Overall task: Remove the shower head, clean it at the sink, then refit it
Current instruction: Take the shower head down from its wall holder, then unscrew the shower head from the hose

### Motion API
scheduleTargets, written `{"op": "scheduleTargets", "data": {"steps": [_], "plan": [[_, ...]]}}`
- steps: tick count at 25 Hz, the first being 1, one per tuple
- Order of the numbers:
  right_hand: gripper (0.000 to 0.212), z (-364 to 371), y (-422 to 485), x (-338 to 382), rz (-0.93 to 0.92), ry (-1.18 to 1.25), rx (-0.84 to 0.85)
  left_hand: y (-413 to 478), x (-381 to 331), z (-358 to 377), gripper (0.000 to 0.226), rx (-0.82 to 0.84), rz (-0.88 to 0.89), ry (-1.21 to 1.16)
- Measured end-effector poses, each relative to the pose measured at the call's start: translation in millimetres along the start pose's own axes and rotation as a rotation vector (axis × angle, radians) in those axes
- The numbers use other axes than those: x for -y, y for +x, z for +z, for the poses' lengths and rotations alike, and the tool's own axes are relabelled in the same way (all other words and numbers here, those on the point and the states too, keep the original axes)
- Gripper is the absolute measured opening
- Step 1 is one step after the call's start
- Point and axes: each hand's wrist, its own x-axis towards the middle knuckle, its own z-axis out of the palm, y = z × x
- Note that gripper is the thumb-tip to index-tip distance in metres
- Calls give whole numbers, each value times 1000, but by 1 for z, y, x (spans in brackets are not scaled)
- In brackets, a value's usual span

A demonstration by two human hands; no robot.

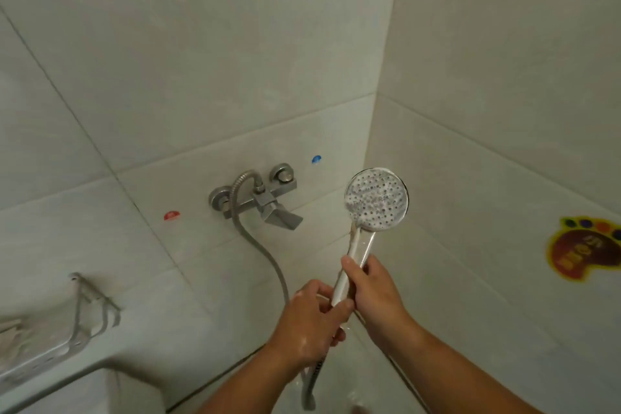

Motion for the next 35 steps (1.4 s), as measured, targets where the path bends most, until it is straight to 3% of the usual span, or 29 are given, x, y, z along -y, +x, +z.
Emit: {"op": "scheduleTargets", "data": {"steps": [4, 7, 9, 14, 16, 22, 24, 25, 27, 29, 30, 32, 35], "plan": [[19, -7, 0, -18, 56, 58, -150, 2, 39, 25, 16, -100, 95, 192], [9, -8, 6, -16, 179, 592, -87, 7, 39, 42, 21, -186, 238, 339], [13, -12, 12, -13, 204, 774, -60, 11, 38, 54, 25, -195, 292, 385], [25, -27, 30, -5, 185, 791, -8, 23, 24, 72, 26, -138, 277, 368], [27, -33, 38, -4, 177, 787, 19, 31, 18, 71, 32, -36, 246, 240], [30, -46, 58, -5, 213, 870, 181, 42, 3, 71, 43, 332, -223, -601], [31, -47, 66, -5, 232, 906, 187, 47, -7, 66, 43, 410, -314, -727], [32, -49, 70, -5, 236, 909, 178, 50, -11, 65, 42, 409, -321, -688], [33, -53, 75, -5, 224, 882, 159, 55, -8, 68, 37, 269, -191, -318], [32, -56, 80, -6, 206, 835, 151, 56, -2, 78, 31, -17, 59, 177], [31, -58, 81, -6, 202, 827, 150, 56, 4, 83, 29, -153, 171, 283], [29, -61, 84, -7, 198, 847, 155, 55, 10, 91, 21, -288, 290, 269], [28, -64, 86, -8, 198, 872, 152, 58, 6, 95, 29, -284, 278, 226]]}}
